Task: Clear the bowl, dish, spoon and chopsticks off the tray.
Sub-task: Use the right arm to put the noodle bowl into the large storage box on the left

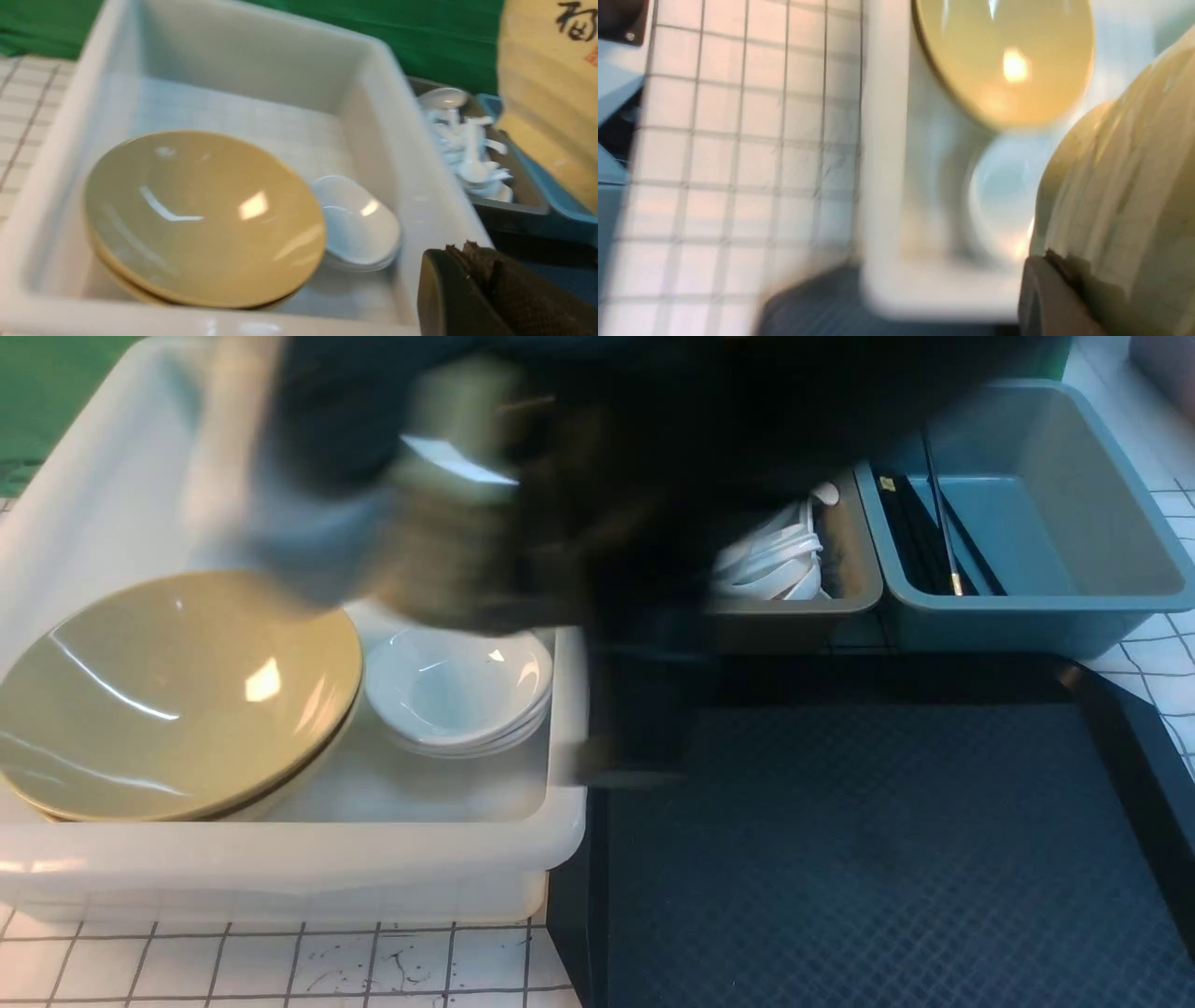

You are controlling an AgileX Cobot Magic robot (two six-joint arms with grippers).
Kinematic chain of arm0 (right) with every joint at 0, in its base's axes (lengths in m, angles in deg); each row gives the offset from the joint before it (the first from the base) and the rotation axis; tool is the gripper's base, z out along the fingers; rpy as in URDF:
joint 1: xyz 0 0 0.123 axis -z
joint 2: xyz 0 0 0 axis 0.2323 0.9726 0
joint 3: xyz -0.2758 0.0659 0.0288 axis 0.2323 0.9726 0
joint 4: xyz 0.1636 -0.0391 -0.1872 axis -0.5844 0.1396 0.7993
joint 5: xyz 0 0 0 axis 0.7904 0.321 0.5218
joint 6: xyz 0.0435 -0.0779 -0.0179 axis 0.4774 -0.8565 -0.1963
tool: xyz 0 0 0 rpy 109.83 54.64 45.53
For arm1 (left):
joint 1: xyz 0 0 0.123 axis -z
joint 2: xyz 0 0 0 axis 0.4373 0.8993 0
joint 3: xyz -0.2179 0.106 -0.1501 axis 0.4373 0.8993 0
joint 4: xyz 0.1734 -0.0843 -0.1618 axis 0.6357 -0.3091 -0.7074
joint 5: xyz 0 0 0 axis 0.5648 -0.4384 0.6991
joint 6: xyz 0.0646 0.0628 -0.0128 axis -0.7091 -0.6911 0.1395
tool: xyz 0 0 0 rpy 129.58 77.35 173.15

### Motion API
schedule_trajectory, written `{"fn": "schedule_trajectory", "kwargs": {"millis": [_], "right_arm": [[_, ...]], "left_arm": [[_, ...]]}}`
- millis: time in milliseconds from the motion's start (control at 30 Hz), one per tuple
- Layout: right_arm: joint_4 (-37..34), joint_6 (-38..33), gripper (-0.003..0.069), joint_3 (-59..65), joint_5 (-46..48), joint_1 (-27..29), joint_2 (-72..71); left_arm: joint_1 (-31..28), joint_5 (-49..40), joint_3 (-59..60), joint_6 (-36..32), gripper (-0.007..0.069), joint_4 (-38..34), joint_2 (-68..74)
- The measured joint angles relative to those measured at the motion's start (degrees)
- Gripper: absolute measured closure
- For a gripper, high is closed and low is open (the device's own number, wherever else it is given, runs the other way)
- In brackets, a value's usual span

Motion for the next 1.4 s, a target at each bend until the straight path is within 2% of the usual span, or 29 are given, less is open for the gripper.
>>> {"fn": "schedule_trajectory", "kwargs": {"millis": [167, 467, 700, 1000, 1200, 1400], "right_arm": [[0.0, -9.4, 0.0608, -8.7, -8.1, -0.6, 14.8], [0.1, -18.8, 0.0608, -13.9, -19.6, -0.6, 29.6], [0.1, -20.6, 0.0608, -14.5, -27.6, -0.5, 34.6], [-0.7, -20.8, 0.0605, -15.1, -31.0, 1.1, 36.8], [-0.3, -20.5, 0.0605, -15.2, -30.7, 1.0, 36.8], [0.0, -20.9, 0.0602, -15.5, -25.4, 0.0, 36.6]], "left_arm": [[0.0, -4.6, -1.7, 6.7, 0.0625, 5.2, -4.6], [0.0, -9.0, -3.3, 8.4, 0.0625, 7.0, -11.8], [0.0, -8.8, -3.3, 8.2, 0.0625, 7.2, -12.8], [0.0, -6.7, -3.3, 8.1, 0.0625, 7.1, -12.8], [0.0, -6.6, -3.3, 8.1, 0.0625, 7.0, -12.8], [0.0, -5.6, -3.3, 8.1, 0.0625, 7.0, -12.8]]}}
